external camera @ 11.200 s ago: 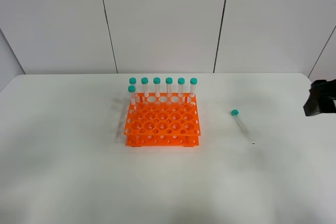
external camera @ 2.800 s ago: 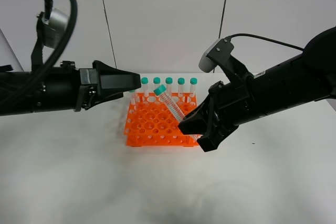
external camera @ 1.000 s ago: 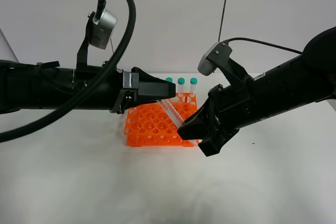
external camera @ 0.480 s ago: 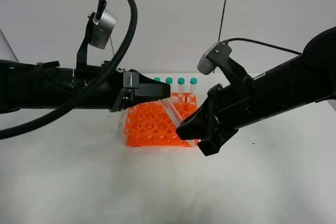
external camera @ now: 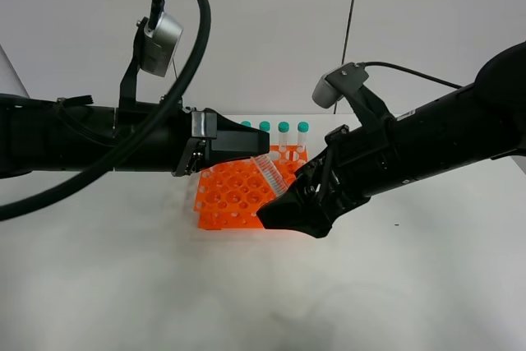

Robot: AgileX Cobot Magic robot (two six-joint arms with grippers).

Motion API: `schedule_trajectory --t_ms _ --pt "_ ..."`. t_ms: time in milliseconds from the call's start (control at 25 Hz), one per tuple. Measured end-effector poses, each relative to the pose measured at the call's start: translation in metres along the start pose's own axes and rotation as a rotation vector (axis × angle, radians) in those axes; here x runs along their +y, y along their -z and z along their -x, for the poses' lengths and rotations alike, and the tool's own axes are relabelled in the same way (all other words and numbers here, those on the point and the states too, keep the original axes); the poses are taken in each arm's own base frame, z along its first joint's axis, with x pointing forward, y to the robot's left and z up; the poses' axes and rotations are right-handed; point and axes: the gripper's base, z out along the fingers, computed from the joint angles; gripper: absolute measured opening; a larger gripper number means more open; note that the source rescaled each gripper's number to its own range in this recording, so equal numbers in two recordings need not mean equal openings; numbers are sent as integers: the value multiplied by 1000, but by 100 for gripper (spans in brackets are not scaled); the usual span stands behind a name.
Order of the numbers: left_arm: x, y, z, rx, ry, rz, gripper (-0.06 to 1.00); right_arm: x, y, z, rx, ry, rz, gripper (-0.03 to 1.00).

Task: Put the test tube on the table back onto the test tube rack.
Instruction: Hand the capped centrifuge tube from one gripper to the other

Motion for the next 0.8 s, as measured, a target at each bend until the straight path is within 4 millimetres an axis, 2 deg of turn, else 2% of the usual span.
schedule_trajectory --t_ms 120,240,360,440,640,800 --pt "0 0 0 0 0 0 0 5 11 8 26 2 5 99" --pt "0 0 0 0 0 0 0 10 33 30 29 26 -32 100" --pt "0 0 0 0 1 0 0 8 49 45 58 33 -107 100" --pt "0 0 0 0 1 0 0 5 55 49 83 39 -159 100" --pt "0 0 0 0 1 0 0 -14 69 46 101 -47 -231 100" --pt "0 0 0 0 1 0 0 -43 86 38 73 -214 -330 100"
